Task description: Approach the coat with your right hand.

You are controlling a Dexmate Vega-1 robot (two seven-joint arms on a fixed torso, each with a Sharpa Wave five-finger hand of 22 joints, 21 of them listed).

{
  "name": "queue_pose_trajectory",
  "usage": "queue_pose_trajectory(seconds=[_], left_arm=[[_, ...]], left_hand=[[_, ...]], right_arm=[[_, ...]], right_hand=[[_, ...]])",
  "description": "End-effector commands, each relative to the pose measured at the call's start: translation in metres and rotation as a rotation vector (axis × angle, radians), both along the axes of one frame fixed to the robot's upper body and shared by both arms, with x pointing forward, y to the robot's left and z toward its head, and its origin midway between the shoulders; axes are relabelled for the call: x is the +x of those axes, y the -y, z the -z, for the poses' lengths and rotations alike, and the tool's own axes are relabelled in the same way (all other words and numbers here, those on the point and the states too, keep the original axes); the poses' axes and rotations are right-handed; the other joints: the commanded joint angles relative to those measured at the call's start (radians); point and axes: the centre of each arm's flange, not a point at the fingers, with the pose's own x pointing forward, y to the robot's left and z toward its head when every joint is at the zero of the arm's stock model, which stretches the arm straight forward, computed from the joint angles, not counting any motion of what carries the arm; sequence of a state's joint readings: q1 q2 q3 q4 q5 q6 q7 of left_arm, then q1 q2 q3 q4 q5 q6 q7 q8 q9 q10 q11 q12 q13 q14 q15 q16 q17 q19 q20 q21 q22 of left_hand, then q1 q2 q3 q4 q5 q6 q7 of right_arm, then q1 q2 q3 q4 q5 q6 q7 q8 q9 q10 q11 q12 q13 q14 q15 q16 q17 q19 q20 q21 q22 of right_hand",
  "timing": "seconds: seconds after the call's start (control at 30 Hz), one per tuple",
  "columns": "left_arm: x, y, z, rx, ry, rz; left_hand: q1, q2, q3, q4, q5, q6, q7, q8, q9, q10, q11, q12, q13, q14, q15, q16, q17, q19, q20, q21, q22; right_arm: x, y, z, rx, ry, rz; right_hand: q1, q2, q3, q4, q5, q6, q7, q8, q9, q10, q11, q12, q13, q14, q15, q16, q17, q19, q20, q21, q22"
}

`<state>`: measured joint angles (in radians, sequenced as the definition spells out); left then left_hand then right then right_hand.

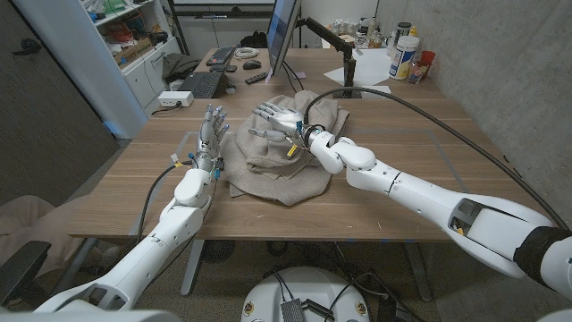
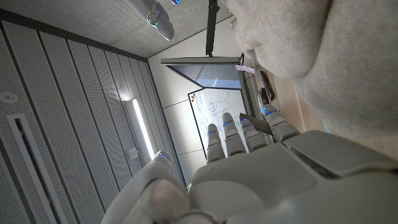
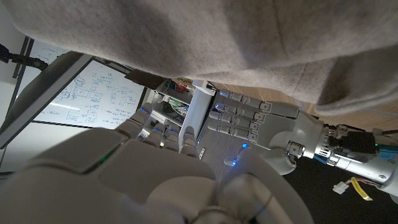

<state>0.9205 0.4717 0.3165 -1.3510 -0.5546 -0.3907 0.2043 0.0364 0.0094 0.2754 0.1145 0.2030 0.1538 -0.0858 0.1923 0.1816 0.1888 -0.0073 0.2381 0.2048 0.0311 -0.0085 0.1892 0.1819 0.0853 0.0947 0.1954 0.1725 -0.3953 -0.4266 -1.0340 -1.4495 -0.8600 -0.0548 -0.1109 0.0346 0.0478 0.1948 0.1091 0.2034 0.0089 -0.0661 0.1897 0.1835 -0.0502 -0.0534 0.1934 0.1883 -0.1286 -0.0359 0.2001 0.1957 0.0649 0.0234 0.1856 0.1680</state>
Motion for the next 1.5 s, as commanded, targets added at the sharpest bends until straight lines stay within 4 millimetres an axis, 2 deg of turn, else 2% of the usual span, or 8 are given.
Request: queue_pose_trajectory(seconds=[0.03,0.7,1.5], left_arm=[[0.0,-0.001,0.0,-0.006,-0.011,-0.005],[0.002,-0.003,0.0,-0.006,-0.017,-0.02],[0.002,-0.002,0.0,-0.002,-0.013,-0.012]], left_hand=[[0.0,-0.01,-0.002,0.0,0.002,0.006,0.003,0.006,0.003,0.007,-0.001,0.003,0.002,0.007,-0.002,0.003,0.0,0.006,0.004,0.001,0.003],[0.001,-0.014,-0.005,-0.002,0.002,0.006,0.003,0.005,0.004,0.009,0.001,0.003,0.003,0.007,0.0,0.001,0.0,0.006,0.003,0.0,0.003],[0.002,-0.015,-0.009,-0.003,0.003,0.007,0.003,0.005,0.004,0.01,0.002,0.002,0.003,0.005,0.0,0.0,0.0,0.005,0.003,-0.001,0.004]], right_arm=[[0.007,-0.003,0.003,-0.002,-0.015,0.013],[0.017,-0.007,0.007,-0.002,-0.037,0.024],[0.023,-0.009,0.014,-0.029,-0.005,0.067]], right_hand=[[-0.002,-0.003,-0.005,0.001,0.004,0.0,0.0,0.004,0.006,-0.009,0.005,-0.001,0.001,-0.013,-0.043,-0.001,0.001,0.004,0.005,-0.001,-0.001],[-0.002,-0.002,-0.007,0.002,0.004,-0.003,-0.002,0.003,0.006,-0.018,0.004,-0.003,0.001,-0.017,-0.041,-0.003,0.001,0.002,0.006,-0.002,-0.001],[-0.006,-0.001,-0.011,0.007,0.005,-0.014,-0.009,0.001,0.006,-0.05,-0.005,-0.01,0.002,-0.037,-0.042,-0.007,0.003,-0.023,0.006,-0.007,0.0]])
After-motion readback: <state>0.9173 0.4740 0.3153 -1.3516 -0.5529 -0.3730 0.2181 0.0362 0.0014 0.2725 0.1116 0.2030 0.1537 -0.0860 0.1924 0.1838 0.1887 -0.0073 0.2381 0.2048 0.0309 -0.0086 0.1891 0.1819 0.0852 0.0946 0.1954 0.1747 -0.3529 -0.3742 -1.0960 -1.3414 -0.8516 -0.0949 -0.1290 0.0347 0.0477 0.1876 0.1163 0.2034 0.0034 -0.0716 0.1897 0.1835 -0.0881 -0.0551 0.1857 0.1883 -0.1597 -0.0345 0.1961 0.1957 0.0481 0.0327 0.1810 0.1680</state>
